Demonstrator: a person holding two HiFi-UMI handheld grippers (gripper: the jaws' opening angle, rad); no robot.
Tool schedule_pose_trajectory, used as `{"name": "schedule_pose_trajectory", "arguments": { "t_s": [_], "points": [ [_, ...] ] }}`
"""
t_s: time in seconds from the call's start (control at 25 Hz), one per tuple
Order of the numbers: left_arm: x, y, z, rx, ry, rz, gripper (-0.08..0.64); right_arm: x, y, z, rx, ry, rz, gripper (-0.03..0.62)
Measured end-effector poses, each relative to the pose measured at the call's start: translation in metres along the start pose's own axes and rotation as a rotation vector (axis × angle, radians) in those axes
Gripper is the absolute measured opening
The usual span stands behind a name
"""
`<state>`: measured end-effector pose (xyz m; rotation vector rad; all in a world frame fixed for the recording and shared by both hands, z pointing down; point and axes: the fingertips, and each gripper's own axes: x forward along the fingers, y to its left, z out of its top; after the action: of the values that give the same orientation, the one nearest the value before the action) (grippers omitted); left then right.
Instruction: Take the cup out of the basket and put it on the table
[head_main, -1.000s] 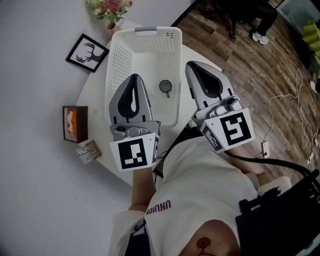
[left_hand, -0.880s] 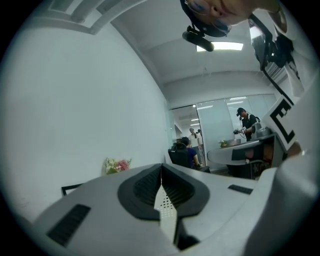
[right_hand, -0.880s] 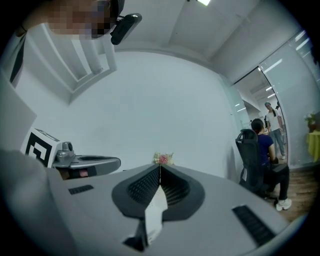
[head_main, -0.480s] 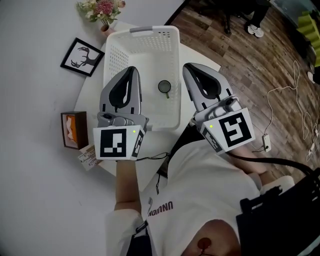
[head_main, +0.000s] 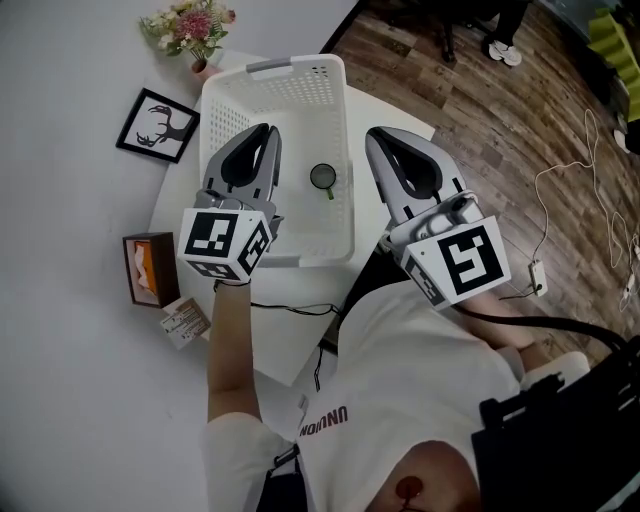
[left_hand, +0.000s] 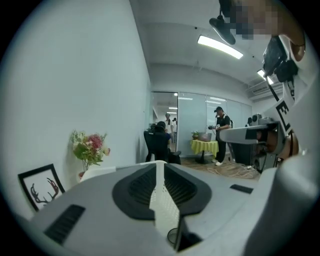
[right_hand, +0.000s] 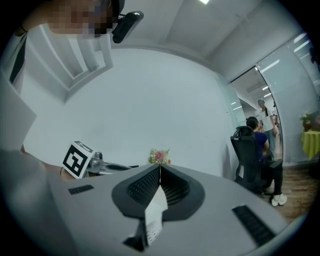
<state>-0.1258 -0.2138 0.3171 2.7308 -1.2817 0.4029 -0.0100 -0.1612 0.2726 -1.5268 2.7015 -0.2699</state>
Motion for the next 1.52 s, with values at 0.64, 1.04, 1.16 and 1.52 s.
{"name": "schedule_pose_trajectory", "arguments": {
  "t_s": [0.64, 1.04, 1.16, 1.52],
  "points": [
    [0.046, -0.034, -0.086, 0.042, 0.267, -0.351, 0.138, -0.004, -0.007, -0.004, 0.008, 0.015, -0.046, 0.020],
    [0.050, -0.044, -0.142, 0.067, 0.448, -0.468, 0.204, -0.005, -0.005, -0.006, 0.005, 0.020, -0.056, 0.020],
    [0.048, -0.046, -0.156, 0.087, 0.488, -0.510, 0.206, -0.005, -0.006, -0.006, 0.004, 0.022, -0.059, 0.020],
    [0.044, -0.049, -0.194, 0.228, 0.604, -0.562, 0.258, -0.009, -0.009, -0.011, -0.012, 0.037, -0.076, 0.020]
  ]
}}
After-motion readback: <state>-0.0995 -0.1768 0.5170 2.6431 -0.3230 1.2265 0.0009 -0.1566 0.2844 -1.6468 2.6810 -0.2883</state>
